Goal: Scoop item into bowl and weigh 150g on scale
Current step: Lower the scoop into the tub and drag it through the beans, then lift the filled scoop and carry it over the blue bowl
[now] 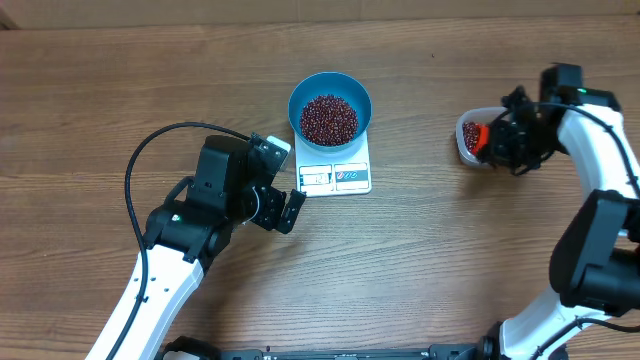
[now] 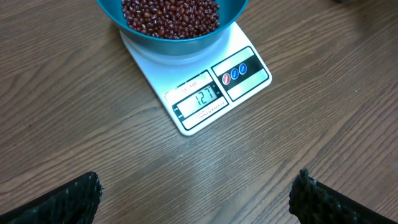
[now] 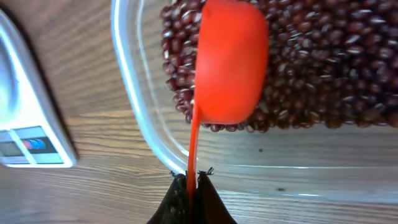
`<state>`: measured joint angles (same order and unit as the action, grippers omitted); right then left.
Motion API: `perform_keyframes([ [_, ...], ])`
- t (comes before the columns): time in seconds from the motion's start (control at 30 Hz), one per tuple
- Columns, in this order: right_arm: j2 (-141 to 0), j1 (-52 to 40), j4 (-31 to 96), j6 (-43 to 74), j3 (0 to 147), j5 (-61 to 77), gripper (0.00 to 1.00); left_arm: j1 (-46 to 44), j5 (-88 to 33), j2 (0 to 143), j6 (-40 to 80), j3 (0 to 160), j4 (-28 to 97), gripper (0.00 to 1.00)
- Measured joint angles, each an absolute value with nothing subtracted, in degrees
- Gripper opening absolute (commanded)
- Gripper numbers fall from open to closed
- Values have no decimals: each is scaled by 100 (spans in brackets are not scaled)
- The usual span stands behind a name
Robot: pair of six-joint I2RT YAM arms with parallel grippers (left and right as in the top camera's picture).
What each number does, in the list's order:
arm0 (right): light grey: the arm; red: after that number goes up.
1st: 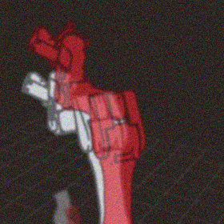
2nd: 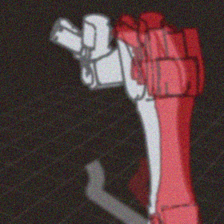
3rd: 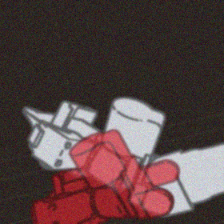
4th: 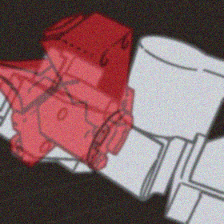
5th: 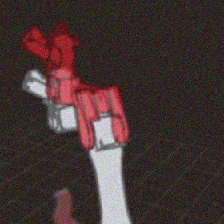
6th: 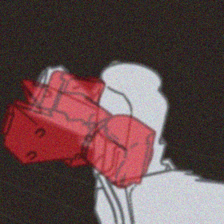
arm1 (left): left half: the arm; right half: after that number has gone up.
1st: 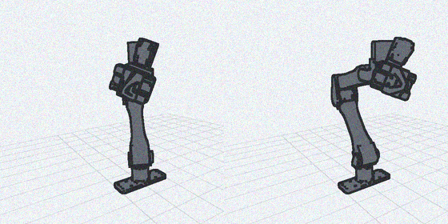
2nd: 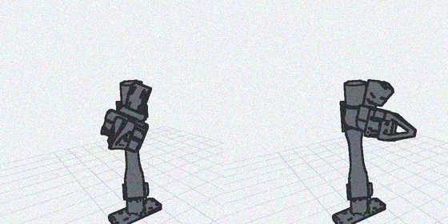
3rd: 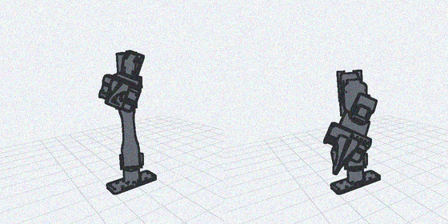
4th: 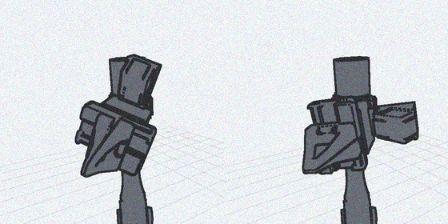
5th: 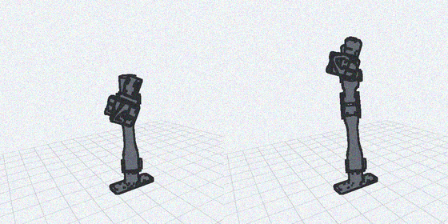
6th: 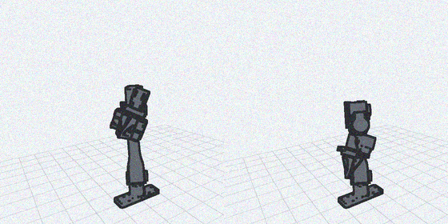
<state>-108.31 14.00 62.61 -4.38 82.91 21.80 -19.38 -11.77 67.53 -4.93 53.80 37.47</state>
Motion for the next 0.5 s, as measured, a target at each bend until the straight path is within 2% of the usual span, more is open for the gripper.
perform_keyframes([
  [0.5, -10836, 2217, 5933, -451, 7863, 3656, 4, -1938, -1177, 6753, -493, 5380, 3747, 100],
])
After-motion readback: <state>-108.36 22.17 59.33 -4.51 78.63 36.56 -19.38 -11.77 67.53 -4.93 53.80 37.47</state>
